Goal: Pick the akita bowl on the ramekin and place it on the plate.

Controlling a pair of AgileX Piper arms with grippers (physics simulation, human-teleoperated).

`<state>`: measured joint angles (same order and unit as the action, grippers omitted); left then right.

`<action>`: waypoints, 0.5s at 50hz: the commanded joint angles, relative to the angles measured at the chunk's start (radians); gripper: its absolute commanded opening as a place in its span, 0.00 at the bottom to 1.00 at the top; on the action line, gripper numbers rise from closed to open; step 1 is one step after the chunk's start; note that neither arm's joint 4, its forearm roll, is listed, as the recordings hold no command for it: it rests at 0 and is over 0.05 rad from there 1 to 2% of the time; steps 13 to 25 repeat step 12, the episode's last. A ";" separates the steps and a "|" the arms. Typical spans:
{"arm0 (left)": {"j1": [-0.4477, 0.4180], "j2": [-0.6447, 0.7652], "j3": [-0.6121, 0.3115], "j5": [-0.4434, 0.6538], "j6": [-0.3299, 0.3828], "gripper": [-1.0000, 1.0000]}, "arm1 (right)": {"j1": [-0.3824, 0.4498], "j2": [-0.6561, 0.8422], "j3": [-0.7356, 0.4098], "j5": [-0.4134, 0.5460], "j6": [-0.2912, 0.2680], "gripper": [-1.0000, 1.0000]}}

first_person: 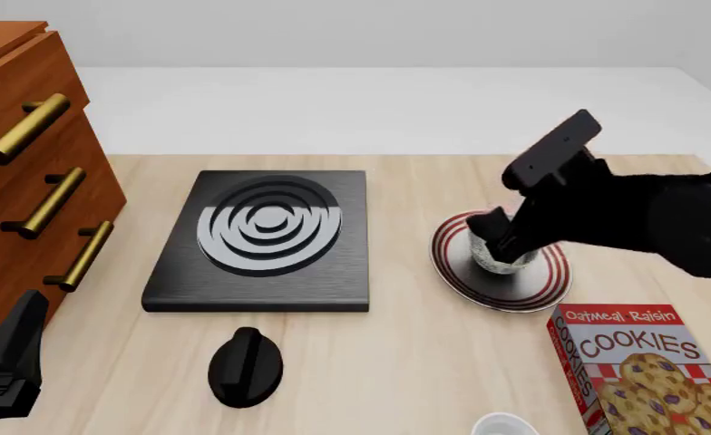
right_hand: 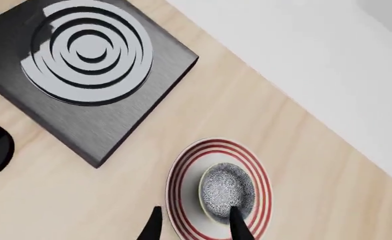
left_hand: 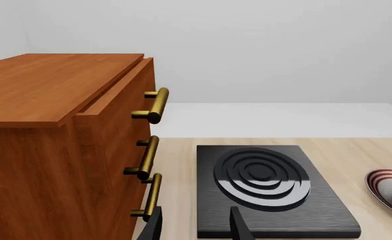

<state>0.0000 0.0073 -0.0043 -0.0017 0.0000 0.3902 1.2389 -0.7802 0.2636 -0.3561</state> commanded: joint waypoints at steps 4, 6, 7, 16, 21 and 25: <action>0.000 0.000 0.000 0.000 0.000 1.00 | 0.070 -0.233 0.129 -0.088 0.197 1.00; 0.000 0.000 0.000 0.000 0.000 1.00 | 0.089 -0.299 0.171 -0.111 0.233 1.00; 0.000 0.000 0.000 0.000 0.000 1.00 | 0.104 -0.337 0.196 -0.114 0.247 1.00; 0.000 0.000 0.000 0.000 0.000 1.00 | 0.096 -0.542 0.306 -0.106 0.300 1.00; 0.000 0.000 0.000 0.000 0.000 1.00 | 0.096 -0.542 0.306 -0.106 0.300 1.00; 0.000 0.000 0.000 0.000 0.000 1.00 | 0.096 -0.542 0.306 -0.106 0.300 1.00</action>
